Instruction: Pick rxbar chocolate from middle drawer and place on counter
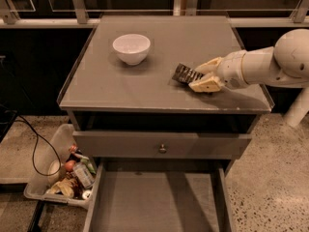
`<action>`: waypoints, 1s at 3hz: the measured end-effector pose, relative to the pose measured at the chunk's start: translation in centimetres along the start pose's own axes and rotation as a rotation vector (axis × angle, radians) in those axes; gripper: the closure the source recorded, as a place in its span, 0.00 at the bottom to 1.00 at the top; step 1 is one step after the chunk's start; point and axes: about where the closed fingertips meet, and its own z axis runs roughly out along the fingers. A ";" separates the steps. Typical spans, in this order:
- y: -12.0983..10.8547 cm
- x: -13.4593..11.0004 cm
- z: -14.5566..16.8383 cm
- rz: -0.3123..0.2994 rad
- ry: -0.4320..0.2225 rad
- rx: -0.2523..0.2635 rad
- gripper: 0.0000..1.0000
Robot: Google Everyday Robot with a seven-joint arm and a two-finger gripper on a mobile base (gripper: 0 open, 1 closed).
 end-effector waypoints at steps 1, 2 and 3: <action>0.0 0.0 0.0 0.000 0.000 0.000 0.11; 0.0 0.0 0.0 0.000 0.000 0.000 0.00; 0.0 0.0 0.0 0.000 0.000 0.000 0.00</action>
Offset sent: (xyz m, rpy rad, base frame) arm 0.0000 0.0000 0.0000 0.0000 0.0000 0.0000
